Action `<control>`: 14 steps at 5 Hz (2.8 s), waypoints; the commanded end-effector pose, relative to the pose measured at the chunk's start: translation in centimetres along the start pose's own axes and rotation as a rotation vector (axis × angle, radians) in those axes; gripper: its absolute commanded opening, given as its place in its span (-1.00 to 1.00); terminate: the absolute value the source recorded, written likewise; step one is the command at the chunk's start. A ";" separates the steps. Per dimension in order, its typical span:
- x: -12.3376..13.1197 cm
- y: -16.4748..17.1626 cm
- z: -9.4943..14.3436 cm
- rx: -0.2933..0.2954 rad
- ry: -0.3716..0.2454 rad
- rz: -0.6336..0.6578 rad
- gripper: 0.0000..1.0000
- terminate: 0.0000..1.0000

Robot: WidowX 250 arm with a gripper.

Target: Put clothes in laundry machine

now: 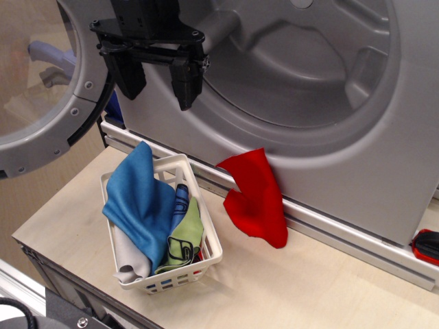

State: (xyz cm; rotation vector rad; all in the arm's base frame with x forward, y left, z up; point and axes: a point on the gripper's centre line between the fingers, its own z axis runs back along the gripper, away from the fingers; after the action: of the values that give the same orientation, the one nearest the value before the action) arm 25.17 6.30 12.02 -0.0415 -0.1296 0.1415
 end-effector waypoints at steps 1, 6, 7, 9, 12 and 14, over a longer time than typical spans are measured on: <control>0.0 0.0 0.0 0.000 0.000 0.000 1.00 -1.00; -6.2 0.2 -8.5 0.059 0.034 0.196 1.00 -1.00; -6.5 0.9 -9.9 0.077 0.035 0.168 1.00 -1.00; -7.1 1.5 -12.5 0.121 0.050 0.183 1.00 -1.00; -6.6 0.9 -14.1 0.071 0.016 0.226 1.00 -1.00; -6.2 1.4 -15.6 0.088 0.033 0.226 1.00 -1.00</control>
State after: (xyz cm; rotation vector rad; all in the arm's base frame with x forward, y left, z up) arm 20.24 5.97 -4.79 0.0234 -0.0589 0.3762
